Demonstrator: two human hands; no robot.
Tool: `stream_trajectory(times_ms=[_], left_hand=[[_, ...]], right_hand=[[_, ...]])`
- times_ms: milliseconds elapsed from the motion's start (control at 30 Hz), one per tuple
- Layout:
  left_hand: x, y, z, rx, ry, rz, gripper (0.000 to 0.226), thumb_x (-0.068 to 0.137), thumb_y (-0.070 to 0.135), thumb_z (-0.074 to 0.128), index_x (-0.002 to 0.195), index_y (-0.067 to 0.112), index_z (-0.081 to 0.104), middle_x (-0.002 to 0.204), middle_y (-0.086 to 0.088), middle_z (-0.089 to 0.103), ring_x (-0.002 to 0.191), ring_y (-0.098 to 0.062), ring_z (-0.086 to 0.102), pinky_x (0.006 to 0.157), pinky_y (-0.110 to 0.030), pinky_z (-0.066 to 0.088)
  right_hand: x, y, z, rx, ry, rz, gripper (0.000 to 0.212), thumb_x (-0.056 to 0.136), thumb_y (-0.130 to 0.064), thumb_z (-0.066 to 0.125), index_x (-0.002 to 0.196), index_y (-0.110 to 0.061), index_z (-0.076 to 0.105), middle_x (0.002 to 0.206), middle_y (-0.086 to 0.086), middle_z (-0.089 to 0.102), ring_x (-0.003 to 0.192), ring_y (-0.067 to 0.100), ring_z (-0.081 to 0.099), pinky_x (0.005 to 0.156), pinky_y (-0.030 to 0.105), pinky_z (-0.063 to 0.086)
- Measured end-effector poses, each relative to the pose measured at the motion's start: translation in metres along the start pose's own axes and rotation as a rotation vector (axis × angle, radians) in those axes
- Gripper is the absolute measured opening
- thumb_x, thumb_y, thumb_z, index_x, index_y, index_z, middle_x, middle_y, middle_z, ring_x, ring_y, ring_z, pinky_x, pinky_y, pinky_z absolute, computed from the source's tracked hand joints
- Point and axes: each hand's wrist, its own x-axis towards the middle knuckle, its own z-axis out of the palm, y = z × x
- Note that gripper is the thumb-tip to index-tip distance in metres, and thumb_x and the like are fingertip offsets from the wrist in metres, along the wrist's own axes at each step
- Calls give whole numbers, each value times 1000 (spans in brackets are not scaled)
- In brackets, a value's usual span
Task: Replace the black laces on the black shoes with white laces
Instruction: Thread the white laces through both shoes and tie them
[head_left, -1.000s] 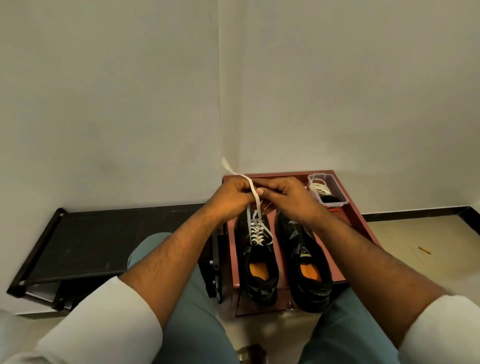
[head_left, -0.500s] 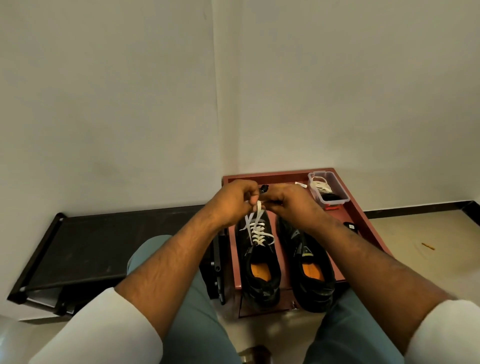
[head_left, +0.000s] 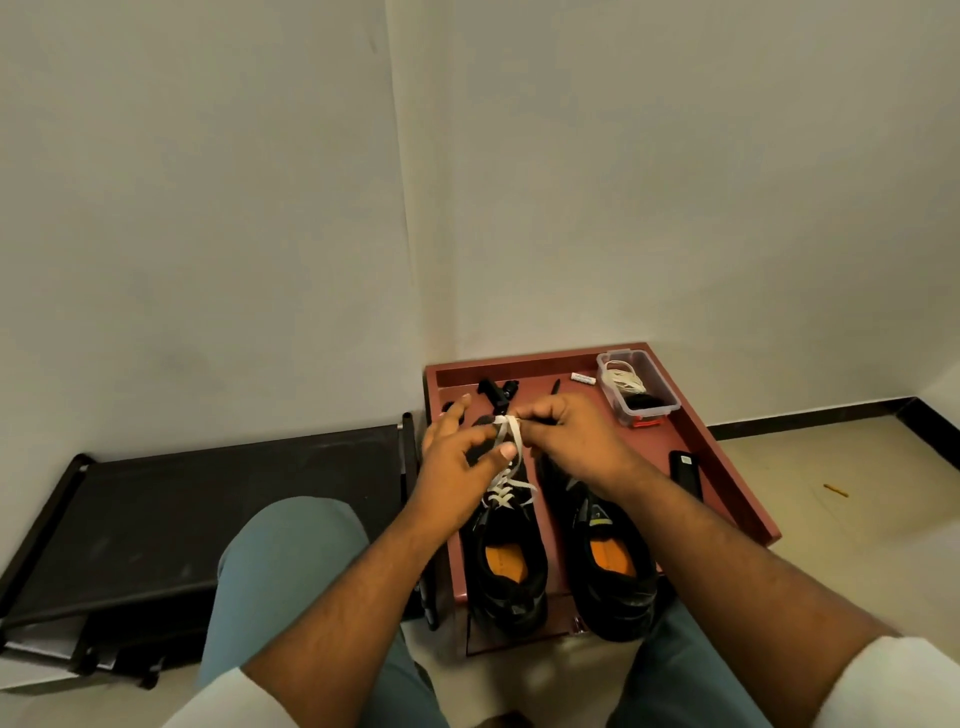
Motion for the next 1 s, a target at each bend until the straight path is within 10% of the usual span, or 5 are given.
stream_trajectory(times_ms=[133,400,600,733,1000], left_hand=[[3,5,-6,-223,53,-31,4,86,18,71,84,14,73,142,6,46,130,-11,41,93,-18,36],[12,-53,-84,-305,616,-345,12,95,18,61,88,14,70,82,0,64,85,-17,57,69,-22,45],[12,-72,-62,440,391,-452,51,87,42,65,133,27,53,147,-9,37,133,-35,35,106,-54,36],[10,-74,-41,351,267,-238,49,91,18,63,139,18,50,148,-8,34,126,-30,47,107,-35,37],[26,-104,-13,22,-106,-593,70,94,-8,42,152,28,27,121,-16,61,68,-22,65,51,-28,55]], right_hand=[[1,4,-7,-52,57,33,14,90,-13,64,96,-20,74,75,-12,71,70,-3,64,64,14,50],[-11,60,-83,-354,503,227,25,92,-15,63,115,-9,69,115,6,67,105,22,61,78,22,49],[-12,83,-37,-523,130,205,25,93,-12,60,118,-13,67,117,2,66,101,10,59,85,16,43],[8,89,7,-540,10,104,25,92,-9,60,114,-11,70,113,4,67,105,15,60,83,9,36],[39,112,38,-432,7,353,47,94,-1,48,141,-9,47,139,11,54,129,24,49,105,27,36]])
